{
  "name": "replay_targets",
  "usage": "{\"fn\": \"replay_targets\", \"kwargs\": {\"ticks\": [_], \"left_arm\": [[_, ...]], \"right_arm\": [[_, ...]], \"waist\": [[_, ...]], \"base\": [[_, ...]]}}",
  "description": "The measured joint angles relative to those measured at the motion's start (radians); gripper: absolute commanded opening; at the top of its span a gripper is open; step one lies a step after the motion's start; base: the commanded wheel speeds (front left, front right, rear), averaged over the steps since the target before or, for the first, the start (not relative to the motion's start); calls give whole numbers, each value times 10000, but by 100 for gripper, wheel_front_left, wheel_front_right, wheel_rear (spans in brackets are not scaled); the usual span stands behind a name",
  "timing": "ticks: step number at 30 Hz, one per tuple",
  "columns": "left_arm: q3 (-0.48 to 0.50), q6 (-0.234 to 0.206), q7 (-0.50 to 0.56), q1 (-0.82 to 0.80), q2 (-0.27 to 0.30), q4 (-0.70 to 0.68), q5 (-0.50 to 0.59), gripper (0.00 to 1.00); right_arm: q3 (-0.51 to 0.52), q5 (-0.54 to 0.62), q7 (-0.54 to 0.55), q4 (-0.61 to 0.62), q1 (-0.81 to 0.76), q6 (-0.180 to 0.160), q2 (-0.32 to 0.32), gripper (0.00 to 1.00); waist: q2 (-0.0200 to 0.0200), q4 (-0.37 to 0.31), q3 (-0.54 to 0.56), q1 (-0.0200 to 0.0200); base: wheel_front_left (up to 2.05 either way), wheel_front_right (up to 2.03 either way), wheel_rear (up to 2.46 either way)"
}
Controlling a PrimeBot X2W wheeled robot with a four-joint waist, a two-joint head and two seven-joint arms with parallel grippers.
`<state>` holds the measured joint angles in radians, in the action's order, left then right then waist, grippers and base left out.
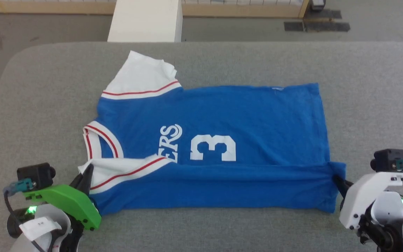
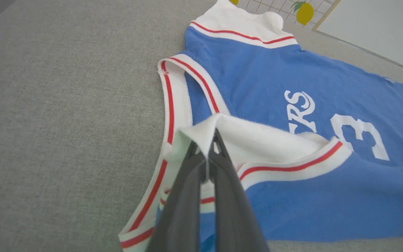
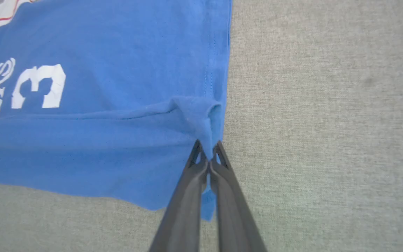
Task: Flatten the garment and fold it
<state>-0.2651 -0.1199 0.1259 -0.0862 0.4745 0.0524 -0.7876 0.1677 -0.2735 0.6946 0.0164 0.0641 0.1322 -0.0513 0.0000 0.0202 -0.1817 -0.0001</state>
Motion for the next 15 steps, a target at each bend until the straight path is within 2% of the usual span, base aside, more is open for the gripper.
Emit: {"fn": "replay_targets", "kwargs": {"ticks": [8, 10, 11, 12, 15], "left_arm": [[-148, 727, -439, -1009, -347, 1954, -12, 0], [-157, 811, -504, -1172, -416, 2311, -46, 0], [-140, 842, -573, -1224, -445, 2412, -77, 38], [-132, 876, -589, -1287, -477, 2543, -113, 100], [-71, 892, -675, -1370, -485, 2748, -151, 100]], "right_arm": [[-261, 94, 21, -1195, 768, 0, -6, 0], [-316, 105, 50, -1281, 910, 0, -15, 44], [-328, 104, 48, -1306, 955, 0, -19, 100], [-334, 98, 46, -1333, 996, 0, -21, 100], [-345, -73, -151, -1348, 1002, 8, 42, 100]], "waist": [[0, -2, -815, 0], [0, 7, -910, 0], [0, 13, -920, 0], [0, 18, -906, 0], [0, 33, -776, 0]], "base": [[0, 0, 0], [0, 0, 0], [0, 0, 0], [0, 0, 0], [0, 0, 0]]}}
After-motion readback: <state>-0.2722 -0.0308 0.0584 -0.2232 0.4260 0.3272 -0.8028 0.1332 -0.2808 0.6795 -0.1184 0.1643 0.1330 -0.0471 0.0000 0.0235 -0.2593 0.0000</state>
